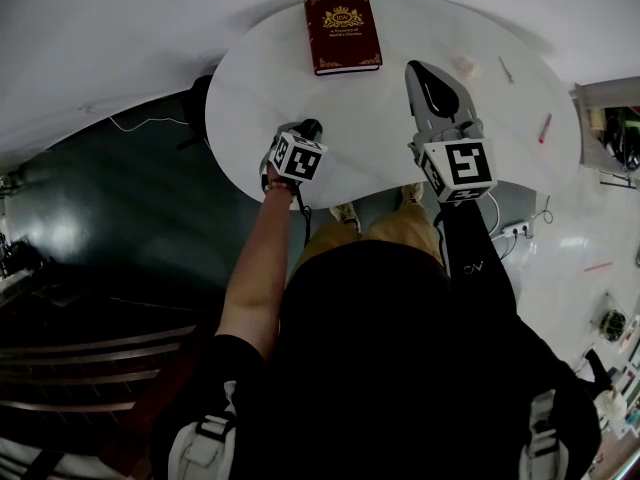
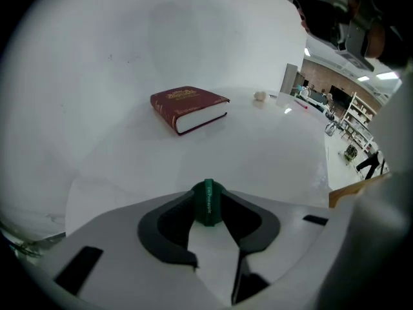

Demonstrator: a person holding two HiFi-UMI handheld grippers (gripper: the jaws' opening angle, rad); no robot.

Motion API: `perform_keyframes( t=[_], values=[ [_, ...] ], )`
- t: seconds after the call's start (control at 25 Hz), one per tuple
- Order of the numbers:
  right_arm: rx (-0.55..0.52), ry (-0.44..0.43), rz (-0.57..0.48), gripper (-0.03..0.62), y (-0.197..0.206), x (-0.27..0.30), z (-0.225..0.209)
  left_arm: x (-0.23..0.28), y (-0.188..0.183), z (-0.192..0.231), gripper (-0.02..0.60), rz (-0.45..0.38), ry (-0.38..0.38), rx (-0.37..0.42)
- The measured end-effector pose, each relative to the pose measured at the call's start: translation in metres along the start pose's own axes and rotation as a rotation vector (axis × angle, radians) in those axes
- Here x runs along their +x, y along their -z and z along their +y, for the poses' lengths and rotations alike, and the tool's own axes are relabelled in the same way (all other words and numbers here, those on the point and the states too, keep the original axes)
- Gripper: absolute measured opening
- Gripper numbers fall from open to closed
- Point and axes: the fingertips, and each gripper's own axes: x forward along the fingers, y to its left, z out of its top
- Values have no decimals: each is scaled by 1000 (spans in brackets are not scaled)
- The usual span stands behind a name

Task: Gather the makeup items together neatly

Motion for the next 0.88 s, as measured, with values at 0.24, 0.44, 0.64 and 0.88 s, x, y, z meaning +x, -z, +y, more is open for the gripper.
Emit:
perform_keyframes(
  t=[0.24,0.44,0.64,0.88],
  values=[
    [-5,-4,-19,5,-9,4,2,-55,-60,17,126,-216,-50,-15],
    [-19,-21,-46,5,-23,9,6,-141,-129,37,126,-479,-140,-11],
    [-23,-45,-86,5,-39,17,16,-237,-181,46,126,-772,-257,24],
    [-32,-86,-87,5,-42,21,25,-245,-188,43,126,-795,-272,18]
  ],
)
